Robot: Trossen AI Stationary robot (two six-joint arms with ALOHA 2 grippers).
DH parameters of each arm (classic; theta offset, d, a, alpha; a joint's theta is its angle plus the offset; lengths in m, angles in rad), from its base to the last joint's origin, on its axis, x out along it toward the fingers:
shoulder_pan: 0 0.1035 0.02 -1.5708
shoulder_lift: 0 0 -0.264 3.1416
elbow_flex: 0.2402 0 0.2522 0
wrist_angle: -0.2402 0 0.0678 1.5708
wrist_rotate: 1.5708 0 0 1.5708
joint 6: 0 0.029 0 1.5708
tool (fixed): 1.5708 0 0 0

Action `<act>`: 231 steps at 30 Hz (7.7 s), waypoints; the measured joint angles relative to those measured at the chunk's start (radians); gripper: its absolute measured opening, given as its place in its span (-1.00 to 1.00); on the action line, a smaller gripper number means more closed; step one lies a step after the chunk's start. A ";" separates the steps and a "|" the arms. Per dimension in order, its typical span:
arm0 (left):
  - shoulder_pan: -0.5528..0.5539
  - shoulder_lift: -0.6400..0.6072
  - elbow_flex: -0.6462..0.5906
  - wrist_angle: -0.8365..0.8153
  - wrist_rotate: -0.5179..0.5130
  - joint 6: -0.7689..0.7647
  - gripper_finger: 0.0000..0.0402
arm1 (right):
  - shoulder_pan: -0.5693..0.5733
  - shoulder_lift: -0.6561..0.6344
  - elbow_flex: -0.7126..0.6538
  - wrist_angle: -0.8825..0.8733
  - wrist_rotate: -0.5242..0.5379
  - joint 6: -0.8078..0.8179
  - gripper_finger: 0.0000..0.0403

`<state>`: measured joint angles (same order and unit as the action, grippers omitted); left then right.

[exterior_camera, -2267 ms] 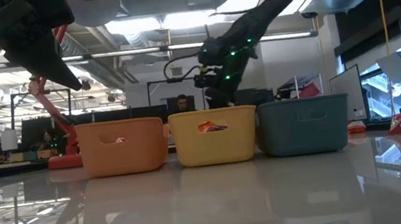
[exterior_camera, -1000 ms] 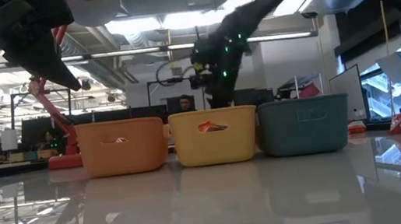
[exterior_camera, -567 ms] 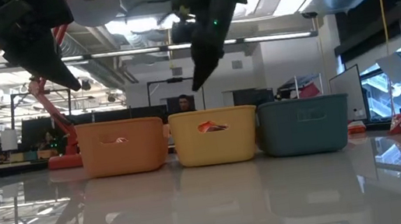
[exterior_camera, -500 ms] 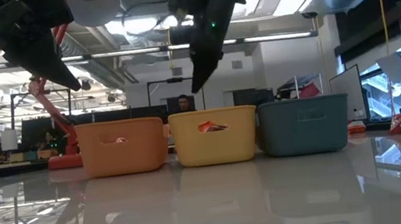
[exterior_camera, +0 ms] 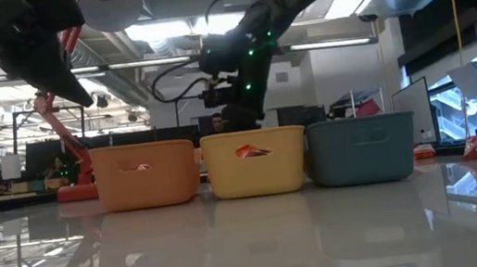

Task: Sort candy
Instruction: Put the orange candy into the yellow bin, then put the red candy into the orange bin

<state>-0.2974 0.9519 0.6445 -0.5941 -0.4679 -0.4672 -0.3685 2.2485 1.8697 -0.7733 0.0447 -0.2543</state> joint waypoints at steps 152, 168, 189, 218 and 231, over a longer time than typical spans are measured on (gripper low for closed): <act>-0.002 0.000 0.000 0.008 0.000 0.048 -0.98 | 0.102 -1.003 -1.166 -0.255 0.085 1.012 -0.98; -0.002 0.000 0.000 0.009 0.000 0.048 -0.98 | 0.421 -0.904 -0.766 0.137 0.103 0.818 -1.00; -0.003 0.000 0.000 -0.014 0.000 0.033 -0.98 | 0.394 -0.180 -0.173 0.278 0.034 0.465 -1.00; -0.004 0.000 0.000 -0.023 0.000 0.000 -0.98 | 0.353 -0.005 -0.110 0.329 0.084 0.613 -0.52; -0.004 0.000 0.000 -0.026 0.000 0.003 -0.98 | 0.397 -0.047 0.056 0.070 0.124 0.575 -0.28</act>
<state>-0.3016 0.9519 0.6441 -0.6197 -0.4679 -0.4644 0.0288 2.2016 1.9259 -0.7033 0.1690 0.3209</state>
